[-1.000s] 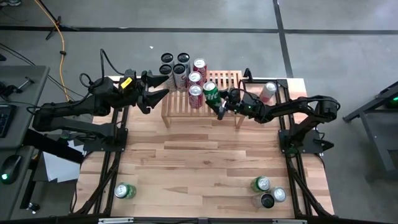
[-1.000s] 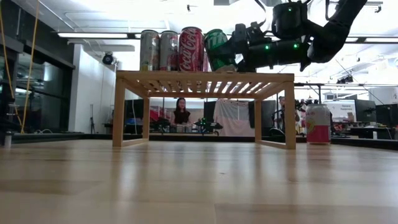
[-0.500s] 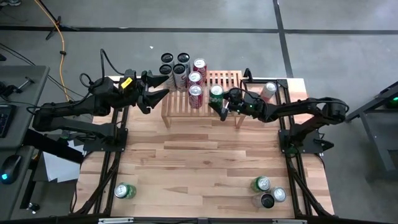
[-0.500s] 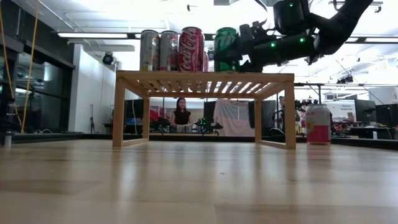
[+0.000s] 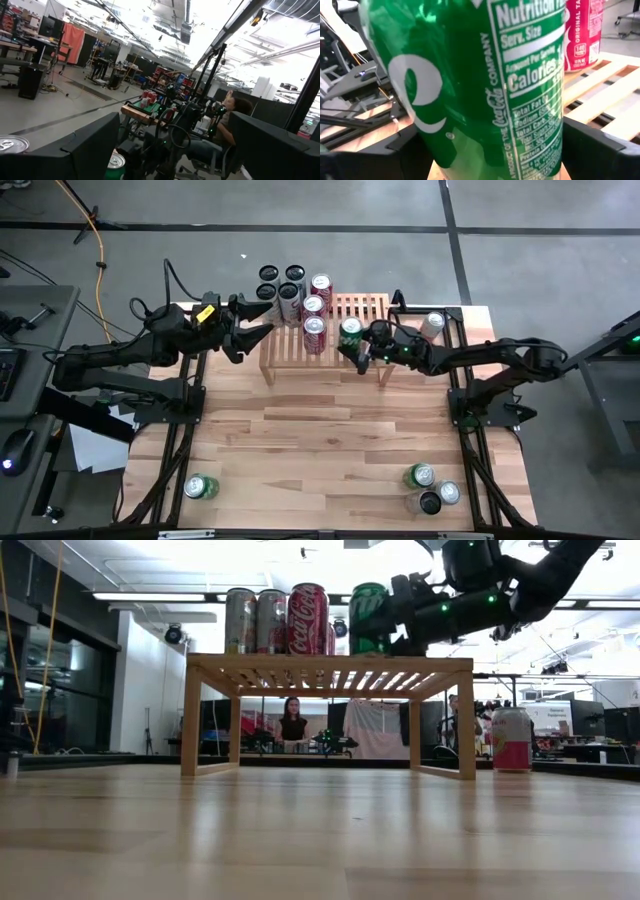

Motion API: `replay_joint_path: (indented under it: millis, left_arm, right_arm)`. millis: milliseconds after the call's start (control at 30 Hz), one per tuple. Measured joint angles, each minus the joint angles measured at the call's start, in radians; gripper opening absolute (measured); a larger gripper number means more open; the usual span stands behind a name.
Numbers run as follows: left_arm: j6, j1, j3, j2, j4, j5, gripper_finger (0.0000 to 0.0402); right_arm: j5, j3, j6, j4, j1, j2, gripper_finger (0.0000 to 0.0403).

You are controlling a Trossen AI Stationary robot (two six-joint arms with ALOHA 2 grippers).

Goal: Place canned beverage on shelf
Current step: Put the top green soda can on the shelf

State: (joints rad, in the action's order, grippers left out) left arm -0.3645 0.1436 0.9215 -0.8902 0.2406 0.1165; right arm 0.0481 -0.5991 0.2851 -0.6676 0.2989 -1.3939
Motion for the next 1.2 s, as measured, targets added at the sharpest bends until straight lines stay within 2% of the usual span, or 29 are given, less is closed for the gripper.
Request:
replay_joint_path:
  millis: [200,1200]
  left_arm:
    - [0.002,0.0,0.0,0.0,-0.006,0.0,0.0367]
    - [0.001,0.0,0.0,0.0,-0.008,0.0,0.0367]
  right_arm:
    - [-0.045,0.0,0.054,0.013,0.0,0.014,0.0344]
    - [-0.041,-0.002,0.028,0.012,0.0,0.009,0.0347]
